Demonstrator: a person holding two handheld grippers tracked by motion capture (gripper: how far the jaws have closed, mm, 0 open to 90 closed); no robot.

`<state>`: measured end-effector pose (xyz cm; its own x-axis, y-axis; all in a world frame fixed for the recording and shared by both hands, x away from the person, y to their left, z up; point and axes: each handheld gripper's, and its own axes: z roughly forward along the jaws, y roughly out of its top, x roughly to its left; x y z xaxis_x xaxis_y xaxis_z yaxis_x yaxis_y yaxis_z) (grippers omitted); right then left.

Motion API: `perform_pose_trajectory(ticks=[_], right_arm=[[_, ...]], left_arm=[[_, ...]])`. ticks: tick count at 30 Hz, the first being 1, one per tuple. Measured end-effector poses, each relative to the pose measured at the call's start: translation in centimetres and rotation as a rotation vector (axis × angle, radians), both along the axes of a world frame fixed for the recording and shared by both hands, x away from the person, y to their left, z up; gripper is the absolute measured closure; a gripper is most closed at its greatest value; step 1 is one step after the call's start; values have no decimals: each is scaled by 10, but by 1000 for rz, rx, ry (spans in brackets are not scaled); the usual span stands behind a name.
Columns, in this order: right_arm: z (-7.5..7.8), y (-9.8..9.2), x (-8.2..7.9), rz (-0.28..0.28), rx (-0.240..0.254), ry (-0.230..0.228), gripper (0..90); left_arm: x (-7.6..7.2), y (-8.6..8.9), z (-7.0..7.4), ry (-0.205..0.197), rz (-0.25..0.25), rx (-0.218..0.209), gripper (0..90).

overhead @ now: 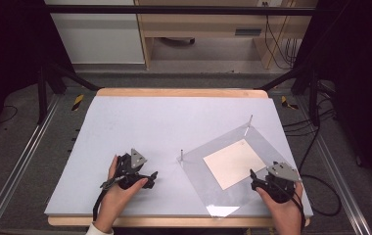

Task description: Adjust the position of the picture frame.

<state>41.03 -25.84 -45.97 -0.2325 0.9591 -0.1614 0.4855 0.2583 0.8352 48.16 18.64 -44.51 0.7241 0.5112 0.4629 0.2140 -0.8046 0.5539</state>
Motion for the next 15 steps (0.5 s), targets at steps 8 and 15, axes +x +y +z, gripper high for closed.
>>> perform_pose_trajectory(ticks=[8,15], right_arm=[[20,-7,29,30,-31,134,292],[48,-10,71,101,-66,193,488]], left_arm=[[4,-45,13,70,-51,41,131],[16,-67,24,98,-98,-18,274]])
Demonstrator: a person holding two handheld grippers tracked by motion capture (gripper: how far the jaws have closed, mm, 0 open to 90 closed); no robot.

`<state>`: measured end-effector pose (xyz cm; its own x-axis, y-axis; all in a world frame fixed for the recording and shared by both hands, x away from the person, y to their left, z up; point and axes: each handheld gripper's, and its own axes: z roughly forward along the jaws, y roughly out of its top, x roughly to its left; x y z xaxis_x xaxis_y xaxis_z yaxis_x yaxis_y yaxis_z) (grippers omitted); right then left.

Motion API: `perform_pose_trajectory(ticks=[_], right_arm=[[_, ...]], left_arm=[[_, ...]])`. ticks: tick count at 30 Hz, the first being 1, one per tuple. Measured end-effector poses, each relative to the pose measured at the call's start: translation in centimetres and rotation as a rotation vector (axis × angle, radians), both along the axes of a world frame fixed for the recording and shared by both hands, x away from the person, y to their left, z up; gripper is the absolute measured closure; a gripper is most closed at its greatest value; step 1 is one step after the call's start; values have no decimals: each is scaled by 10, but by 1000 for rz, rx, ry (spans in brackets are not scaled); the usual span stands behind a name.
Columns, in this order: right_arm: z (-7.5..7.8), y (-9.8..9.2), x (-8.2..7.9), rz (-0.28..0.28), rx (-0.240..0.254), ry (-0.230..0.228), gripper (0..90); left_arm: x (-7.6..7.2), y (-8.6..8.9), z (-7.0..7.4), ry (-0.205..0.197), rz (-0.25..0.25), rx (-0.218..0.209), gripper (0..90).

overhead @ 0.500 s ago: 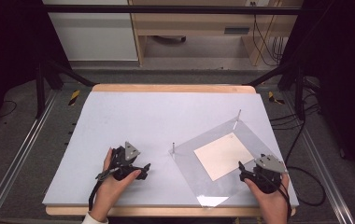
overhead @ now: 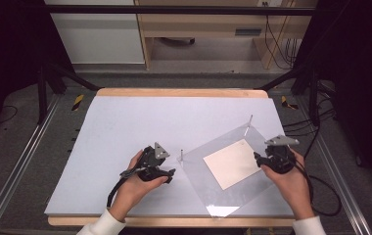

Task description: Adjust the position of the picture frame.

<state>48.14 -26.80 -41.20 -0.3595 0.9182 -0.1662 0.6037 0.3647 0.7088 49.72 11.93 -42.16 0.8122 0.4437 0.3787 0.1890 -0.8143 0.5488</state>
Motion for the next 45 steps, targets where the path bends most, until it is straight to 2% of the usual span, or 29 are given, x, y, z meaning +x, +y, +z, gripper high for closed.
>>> perform_pose_trajectory(ticks=[1,2,3,4,5,6,8,11,12,14,15,16,17,19,21,30,31,33,42,45], right_arm=[[3,0,9,6,-12,8,502],[7,-1,30,11,-22,28,539],[8,-3,40,20,-13,45,557],[8,-3,40,20,-13,45,557],[8,-4,62,33,-15,70,593],[7,-5,72,34,-29,79,613],[4,-6,92,20,-22,100,629],[-3,-8,115,12,-8,125,650],[-7,-8,123,17,12,135,649],[-13,-8,135,19,35,138,651],[-15,-8,138,22,31,140,653],[-19,-8,144,12,35,152,654],[-19,-8,144,12,35,152,654],[-26,-9,154,-11,37,159,684],[-29,-9,157,1,63,151,710],[-35,-5,167,-16,53,148,784],[-36,-4,168,-26,51,147,821],[-37,-4,170,-25,54,154,840],[-40,0,171,-43,47,128,838],[-42,5,168,-98,48,110,846]], left_arm=[[2,-3,0,-6,-2,0,305],[5,-6,0,-8,-5,8,344],[12,-8,0,-9,-10,7,357],[12,-8,0,-9,-10,7,370],[16,-10,-1,-8,-10,20,392],[22,-11,-2,-20,-15,39,404],[26,-11,-4,-8,-22,34,436],[31,-12,-6,-10,-29,28,475],[32,-15,-8,-9,-25,29,478],[34,-16,-10,-7,-31,25,491],[34,-16,-10,-7,-31,25,496],[36,-18,-12,-10,-37,37,500],[36,-18,-12,-10,-37,37,510],[37,-19,-14,-9,-46,41,525],[39,-19,-16,-6,-51,41,542],[41,-19,-16,-2,-61,24,582],[42,-19,-15,-4,-63,27,583],[42,-18,-15,-6,-64,27,584],[41,-16,-15,-17,-59,32,578],[42,-13,-15,-18,-56,32,575]])
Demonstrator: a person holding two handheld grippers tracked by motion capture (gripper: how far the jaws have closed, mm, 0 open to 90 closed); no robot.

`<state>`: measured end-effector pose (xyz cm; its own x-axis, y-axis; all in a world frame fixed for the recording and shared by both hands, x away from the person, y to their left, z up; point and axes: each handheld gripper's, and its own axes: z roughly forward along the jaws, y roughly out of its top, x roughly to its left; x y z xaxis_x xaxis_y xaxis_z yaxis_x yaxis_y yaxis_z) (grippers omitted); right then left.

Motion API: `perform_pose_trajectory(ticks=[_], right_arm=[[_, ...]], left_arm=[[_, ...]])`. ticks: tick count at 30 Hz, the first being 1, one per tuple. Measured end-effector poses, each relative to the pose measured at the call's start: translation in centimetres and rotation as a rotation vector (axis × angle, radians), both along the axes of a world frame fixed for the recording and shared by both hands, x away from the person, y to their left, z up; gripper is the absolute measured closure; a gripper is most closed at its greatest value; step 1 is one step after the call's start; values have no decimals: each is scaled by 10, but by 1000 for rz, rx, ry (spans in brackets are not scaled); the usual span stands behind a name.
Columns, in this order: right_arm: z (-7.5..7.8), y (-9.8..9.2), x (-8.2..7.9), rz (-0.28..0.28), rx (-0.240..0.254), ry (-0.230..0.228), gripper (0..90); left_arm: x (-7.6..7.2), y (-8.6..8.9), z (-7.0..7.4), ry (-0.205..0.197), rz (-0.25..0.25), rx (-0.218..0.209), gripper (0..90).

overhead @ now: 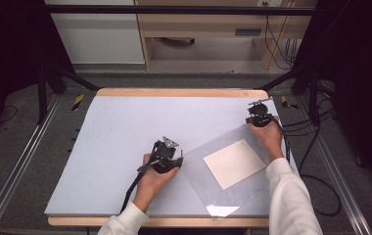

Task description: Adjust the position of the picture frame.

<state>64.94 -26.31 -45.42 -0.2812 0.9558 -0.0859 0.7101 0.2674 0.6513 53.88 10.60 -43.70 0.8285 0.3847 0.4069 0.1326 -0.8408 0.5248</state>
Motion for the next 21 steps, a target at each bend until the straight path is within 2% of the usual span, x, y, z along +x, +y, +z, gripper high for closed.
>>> perform_pose_trajectory(ticks=[1,3,6,7,15,17,21], right_arm=[[0,0,0,0,0,0,846],[-2,3,-2,-42,8,-19,849],[-2,3,-3,-58,16,-25,850],[-2,3,-3,-60,18,-24,850],[-2,3,-4,-59,20,-20,851],[-2,3,-3,-55,19,-19,851],[-2,3,-3,-54,16,-19,851]], left_arm=[[0,1,0,-5,1,1,575],[0,2,-1,-6,2,-1,570],[-2,0,-2,-10,13,-1,569],[-4,0,-3,-9,17,-17,568],[-8,-10,-7,-2,58,-66,579],[-5,-11,-7,-12,43,-66,617],[-5,-15,-7,-17,71,-91,667]])
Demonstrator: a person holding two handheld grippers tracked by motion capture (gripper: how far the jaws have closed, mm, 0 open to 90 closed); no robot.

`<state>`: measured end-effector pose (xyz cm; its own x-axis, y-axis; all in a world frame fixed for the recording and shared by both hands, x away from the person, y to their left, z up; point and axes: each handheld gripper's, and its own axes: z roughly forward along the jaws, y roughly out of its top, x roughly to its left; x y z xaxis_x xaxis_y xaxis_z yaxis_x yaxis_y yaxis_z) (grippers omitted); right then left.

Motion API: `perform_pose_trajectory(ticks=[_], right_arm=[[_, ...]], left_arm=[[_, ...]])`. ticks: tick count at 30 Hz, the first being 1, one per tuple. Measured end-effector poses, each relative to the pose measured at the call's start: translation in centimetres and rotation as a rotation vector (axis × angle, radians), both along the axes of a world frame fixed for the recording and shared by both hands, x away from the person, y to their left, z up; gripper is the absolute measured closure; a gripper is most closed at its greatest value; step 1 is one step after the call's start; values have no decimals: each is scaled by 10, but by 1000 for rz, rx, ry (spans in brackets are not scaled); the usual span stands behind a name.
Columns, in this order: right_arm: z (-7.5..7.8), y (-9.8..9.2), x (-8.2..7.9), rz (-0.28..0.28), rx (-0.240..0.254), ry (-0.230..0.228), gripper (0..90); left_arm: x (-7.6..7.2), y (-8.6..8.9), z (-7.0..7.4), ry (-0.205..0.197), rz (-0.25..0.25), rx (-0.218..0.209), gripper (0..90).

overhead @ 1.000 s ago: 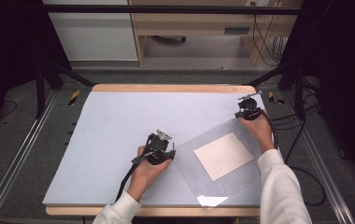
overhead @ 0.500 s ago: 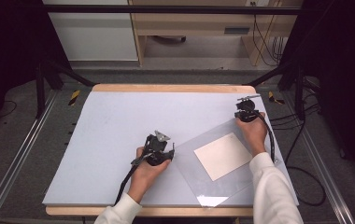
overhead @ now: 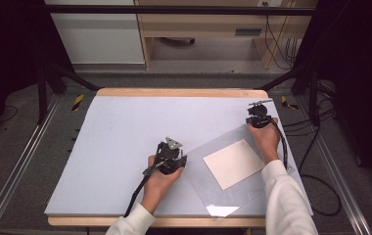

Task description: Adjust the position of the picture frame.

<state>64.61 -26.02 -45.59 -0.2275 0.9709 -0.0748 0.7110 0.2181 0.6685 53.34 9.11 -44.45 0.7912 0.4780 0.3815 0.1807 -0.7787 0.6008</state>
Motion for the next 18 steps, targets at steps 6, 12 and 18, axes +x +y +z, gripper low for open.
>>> perform_pose_trajectory(ticks=[6,12,18], right_arm=[[0,-1,0,9,2,-4,851],[-2,-2,0,21,2,-19,850],[-3,-3,-1,30,1,-28,849]], left_arm=[[4,-4,-2,-27,-19,18,812],[-1,-7,-4,-40,20,11,840],[1,-6,-3,-35,8,7,839]])
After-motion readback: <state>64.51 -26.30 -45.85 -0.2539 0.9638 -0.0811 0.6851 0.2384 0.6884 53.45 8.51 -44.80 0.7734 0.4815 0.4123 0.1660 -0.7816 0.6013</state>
